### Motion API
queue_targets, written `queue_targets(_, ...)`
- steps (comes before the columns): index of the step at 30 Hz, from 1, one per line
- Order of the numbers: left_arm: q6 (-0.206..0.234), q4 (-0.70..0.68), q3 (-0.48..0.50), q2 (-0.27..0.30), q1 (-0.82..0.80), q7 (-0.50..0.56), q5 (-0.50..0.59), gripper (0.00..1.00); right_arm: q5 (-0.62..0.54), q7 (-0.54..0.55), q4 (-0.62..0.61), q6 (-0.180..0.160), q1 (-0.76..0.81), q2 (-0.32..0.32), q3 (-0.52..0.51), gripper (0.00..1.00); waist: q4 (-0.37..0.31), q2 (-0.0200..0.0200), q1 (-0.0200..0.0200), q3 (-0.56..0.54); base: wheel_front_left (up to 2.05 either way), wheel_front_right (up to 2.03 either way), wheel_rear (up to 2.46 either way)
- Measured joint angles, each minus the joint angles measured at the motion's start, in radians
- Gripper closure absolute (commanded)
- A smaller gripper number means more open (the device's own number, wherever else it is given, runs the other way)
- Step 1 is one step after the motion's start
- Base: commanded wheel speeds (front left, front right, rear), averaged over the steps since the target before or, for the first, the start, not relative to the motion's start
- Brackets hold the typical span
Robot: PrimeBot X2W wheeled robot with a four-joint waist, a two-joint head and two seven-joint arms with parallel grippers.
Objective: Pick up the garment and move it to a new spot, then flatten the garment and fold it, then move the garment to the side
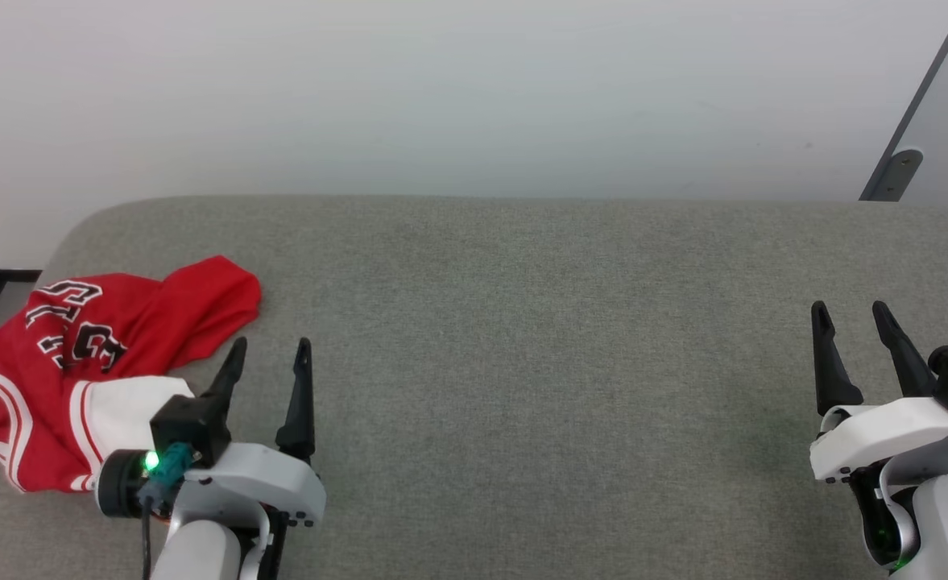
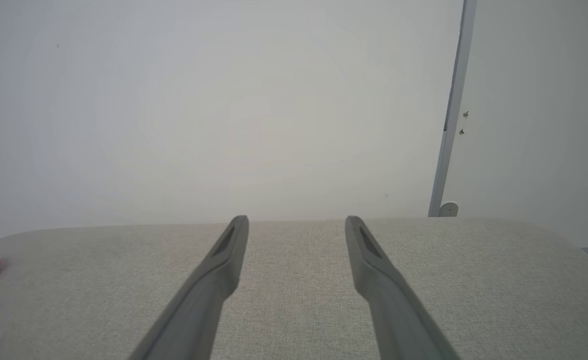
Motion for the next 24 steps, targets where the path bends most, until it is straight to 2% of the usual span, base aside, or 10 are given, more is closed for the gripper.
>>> queue_targets(16, -0.024, 0.025, 0.025, -0.012, -0.021, -0.028, 0.083, 0.0, -0.056, -0.03, 0.003, 0.0, 0.0, 0.002, -0.026, 0.0, 0.014, 0.0, 0.0, -0.004, 0.0, 0.0, 0.0)
queue_targets(24, -0.024, 0.037, 0.043, -0.024, -0.033, -0.044, 0.134, 0.0, -0.076, -0.044, -0.02, 0.0, -0.007, -0.001, -0.011, 0.0, 0.062, 0.0, 0.0, 0.012, 0.0, 0.0, 0.0)
